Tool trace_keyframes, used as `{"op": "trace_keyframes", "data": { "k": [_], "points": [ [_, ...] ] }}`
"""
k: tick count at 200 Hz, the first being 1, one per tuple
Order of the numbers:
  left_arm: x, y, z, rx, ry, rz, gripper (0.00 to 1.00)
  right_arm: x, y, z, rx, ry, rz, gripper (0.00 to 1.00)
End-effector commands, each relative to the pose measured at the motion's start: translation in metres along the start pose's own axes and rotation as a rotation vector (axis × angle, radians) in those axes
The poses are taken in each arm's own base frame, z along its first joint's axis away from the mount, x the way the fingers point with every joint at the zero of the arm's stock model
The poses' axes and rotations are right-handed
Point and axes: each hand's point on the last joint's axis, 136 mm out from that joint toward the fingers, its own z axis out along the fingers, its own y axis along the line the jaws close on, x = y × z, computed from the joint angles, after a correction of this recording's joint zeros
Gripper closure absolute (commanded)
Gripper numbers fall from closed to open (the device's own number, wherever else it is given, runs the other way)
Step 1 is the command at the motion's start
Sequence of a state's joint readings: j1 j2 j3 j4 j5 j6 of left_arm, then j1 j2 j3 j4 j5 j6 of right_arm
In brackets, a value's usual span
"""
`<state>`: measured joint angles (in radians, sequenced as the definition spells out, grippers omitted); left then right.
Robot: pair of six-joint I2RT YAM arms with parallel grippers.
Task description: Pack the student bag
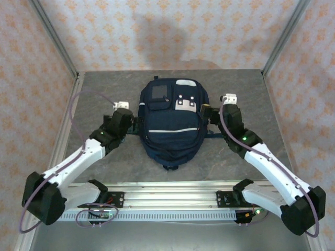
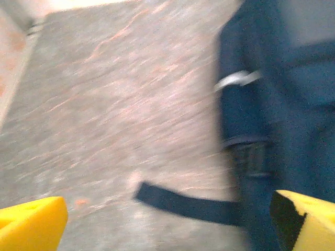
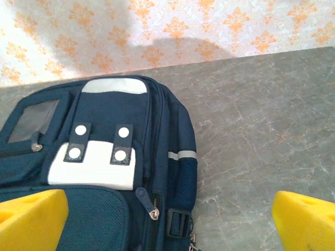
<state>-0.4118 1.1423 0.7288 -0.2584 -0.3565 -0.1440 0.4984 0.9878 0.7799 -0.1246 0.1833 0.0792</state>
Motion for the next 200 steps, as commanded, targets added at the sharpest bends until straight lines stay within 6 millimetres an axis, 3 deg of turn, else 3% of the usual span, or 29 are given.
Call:
{"op": "trace_keyframes", "data": {
  "k": [1, 28, 40, 53, 59, 77, 94, 101, 112, 122, 143, 156, 166, 188, 200],
  "points": [
    [0.008, 0.045, 0.029, -0.153, -0.079, 0.007, 0.0, -0.017, 0.015, 0.006, -0.078, -0.194, -0.18, 0.01],
    [0.025, 0.065, 0.045, -0.187, -0.123, -0.055, 0.0, 0.014, 0.03, 0.029, -0.133, -0.078, -0.38, 0.01],
    [0.029, 0.072, 0.053, -0.194, -0.163, -0.117, 0.0, 0.019, 0.019, 0.041, -0.059, -0.069, -0.331, 0.01],
    [0.014, 0.071, 0.056, -0.144, -0.243, -0.159, 0.0, 0.022, 0.004, 0.051, 0.016, -0.063, -0.277, 0.01],
    [0.01, 0.071, 0.058, -0.127, -0.291, -0.19, 0.0, 0.034, -0.002, 0.061, 0.037, -0.025, -0.283, 0.01],
    [0.008, 0.073, 0.07, -0.118, -0.31, -0.207, 0.0, 0.053, -0.034, 0.076, 0.129, 0.035, -0.253, 0.01],
    [0.022, 0.065, 0.093, -0.062, -0.289, -0.209, 0.0, 0.069, -0.083, 0.081, 0.276, 0.062, -0.16, 0.01],
    [0.017, 0.061, 0.097, -0.026, -0.318, -0.199, 0.0, 0.076, -0.101, 0.081, 0.324, 0.07, -0.126, 0.01],
    [0.019, 0.045, 0.102, 0.054, -0.228, -0.138, 0.0, 0.083, -0.125, 0.082, 0.372, 0.044, -0.04, 0.0],
    [0.017, 0.049, 0.103, 0.033, -0.246, -0.154, 0.0, 0.088, -0.138, 0.085, 0.354, -0.01, 0.013, 0.0],
    [0.016, 0.052, 0.104, 0.007, -0.229, -0.156, 0.0, 0.088, -0.137, 0.097, 0.21, -0.038, 0.013, 0.0],
    [0.016, 0.052, 0.104, 0.007, -0.231, -0.155, 0.0, 0.104, -0.159, 0.091, 0.234, -0.125, 0.108, 0.0],
    [0.016, 0.052, 0.104, 0.005, -0.234, -0.156, 0.0, 0.101, -0.175, 0.082, 0.279, -0.216, 0.175, 0.0],
    [0.015, 0.051, 0.104, 0.007, -0.234, -0.156, 0.0, 0.106, -0.165, 0.103, 0.224, -0.061, 0.141, 0.01],
    [0.016, 0.051, 0.104, 0.008, -0.232, -0.156, 0.0, 0.103, -0.163, 0.107, 0.226, -0.078, 0.12, 0.01]
  ]
}}
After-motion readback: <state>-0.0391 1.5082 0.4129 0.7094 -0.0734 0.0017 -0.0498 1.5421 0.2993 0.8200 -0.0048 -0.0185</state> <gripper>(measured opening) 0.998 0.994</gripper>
